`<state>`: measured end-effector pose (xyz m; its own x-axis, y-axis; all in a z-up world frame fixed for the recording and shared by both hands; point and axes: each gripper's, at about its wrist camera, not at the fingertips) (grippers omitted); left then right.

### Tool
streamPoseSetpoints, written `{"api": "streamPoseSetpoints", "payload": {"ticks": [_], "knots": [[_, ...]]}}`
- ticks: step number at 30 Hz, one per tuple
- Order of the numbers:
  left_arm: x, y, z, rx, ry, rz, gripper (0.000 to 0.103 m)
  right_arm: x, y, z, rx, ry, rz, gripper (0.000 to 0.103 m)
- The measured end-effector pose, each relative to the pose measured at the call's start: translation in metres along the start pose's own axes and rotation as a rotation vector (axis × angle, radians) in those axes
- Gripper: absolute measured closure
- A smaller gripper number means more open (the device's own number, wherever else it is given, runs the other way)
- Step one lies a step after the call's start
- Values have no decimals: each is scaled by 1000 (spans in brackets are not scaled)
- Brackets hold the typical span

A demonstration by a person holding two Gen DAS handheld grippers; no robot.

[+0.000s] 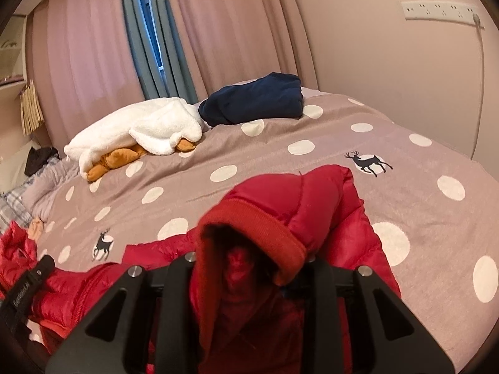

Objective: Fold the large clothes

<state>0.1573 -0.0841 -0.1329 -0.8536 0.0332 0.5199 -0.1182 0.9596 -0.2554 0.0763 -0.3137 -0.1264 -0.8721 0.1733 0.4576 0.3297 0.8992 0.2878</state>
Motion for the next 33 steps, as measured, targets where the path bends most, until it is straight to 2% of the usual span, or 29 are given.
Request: {"api": "streamPoseSetpoints", "payload": {"ticks": [8, 15, 33], "knots": [[-14, -6, 11, -59, 25, -20, 79, -14, -17, 7, -69, 38, -21, 72], [-28, 2, 14, -13, 74, -7, 79, -21, -17, 12, -56, 52, -16, 69], [-30, -2, 17, -39, 68, -30, 79, -23, -21, 14, -71, 61, -6, 66]]}}
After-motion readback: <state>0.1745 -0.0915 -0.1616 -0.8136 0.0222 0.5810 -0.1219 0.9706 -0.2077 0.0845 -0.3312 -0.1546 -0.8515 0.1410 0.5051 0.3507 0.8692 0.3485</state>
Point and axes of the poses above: each gripper's, at about its wrist camera, not at the fingertips, and x roughly against the way its jaws point, y to its left, z to its underside, and after that the axes turned 10 degrees about -z, right-handed
